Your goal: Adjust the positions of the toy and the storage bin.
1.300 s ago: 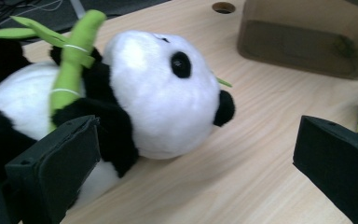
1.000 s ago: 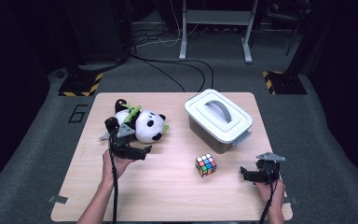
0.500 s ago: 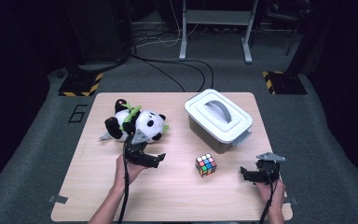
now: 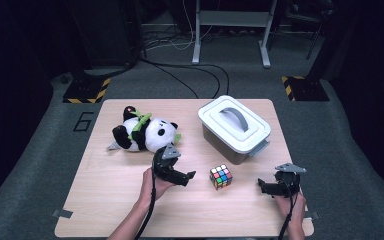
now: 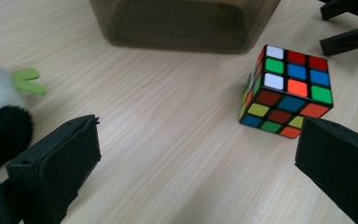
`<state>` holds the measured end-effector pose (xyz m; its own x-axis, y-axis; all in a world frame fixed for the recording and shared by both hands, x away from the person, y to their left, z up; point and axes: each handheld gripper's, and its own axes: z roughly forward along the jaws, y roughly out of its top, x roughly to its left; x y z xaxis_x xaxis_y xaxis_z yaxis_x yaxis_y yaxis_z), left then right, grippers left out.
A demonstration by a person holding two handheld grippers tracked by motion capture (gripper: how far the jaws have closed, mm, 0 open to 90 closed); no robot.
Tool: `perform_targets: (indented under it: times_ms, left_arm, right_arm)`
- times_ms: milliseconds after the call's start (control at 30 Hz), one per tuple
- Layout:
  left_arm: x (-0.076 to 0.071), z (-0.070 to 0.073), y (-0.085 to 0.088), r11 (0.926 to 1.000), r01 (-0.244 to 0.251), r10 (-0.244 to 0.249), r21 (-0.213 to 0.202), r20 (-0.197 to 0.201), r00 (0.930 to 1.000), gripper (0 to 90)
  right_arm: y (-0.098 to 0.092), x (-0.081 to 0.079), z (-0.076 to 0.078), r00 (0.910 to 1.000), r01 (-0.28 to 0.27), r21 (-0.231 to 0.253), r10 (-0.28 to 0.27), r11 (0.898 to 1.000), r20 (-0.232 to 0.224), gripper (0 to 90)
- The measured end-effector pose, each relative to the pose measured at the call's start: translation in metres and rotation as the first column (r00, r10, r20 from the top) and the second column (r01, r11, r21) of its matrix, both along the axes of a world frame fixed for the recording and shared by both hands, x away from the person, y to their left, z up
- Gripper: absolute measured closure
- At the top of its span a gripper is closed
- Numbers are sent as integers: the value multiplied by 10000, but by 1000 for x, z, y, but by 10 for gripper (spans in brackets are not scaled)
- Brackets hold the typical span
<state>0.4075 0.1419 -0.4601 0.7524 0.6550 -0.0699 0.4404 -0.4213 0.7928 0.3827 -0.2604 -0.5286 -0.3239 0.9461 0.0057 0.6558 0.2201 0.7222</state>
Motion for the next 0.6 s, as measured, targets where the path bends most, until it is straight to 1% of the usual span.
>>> perform_targets:
  times_ms: [100, 267, 300, 333, 367, 400, 467, 600]
  left_arm:
    - [-1, -1, -12, 9996, 274, -274, -43, 81, 9996, 0]
    - [-2, -5, -31, 9979, 651, -650, 40, -21, 9979, 0]
    - [-2, -5, -35, 9971, 762, -762, -8, -31, 9971, 0]
    - [-2, -5, -39, 9962, 875, -875, 56, 52, 9961, 0]
    - [-3, -5, -42, 9954, 956, -956, 15, -4, 9954, 0]
    - [-3, -5, -46, 9943, 1056, -1056, 110, -5, 9944, 0]
    - [-2, -5, -52, 9927, 1203, -1203, 104, -35, 9927, 0]
    - [-2, -4, -63, 9904, 1381, -1381, 66, -36, 9904, 0]
  right_arm:
    - [0, 0, 0, 10000, 0, 1, 0, 10000, 0, 25]
    - [0, 0, 0, 10000, -1, 4, 1, 10000, 3, 25]
    - [0, 0, 0, 10000, -3, -2, 3, 10000, 0, 24]
    - [0, 0, 0, 10000, -1, -1, 1, 10000, -3, 25]
    - [0, 0, 0, 10000, 1, 2, -1, 10000, -3, 24]
    - [0, 0, 0, 10000, -2, 0, 2, 10000, 2, 24]
    - [0, 0, 0, 10000, 1, 2, -1, 10000, -3, 25]
    - [0, 0, 0, 10000, -2, -1, 2, 10000, 1, 25]
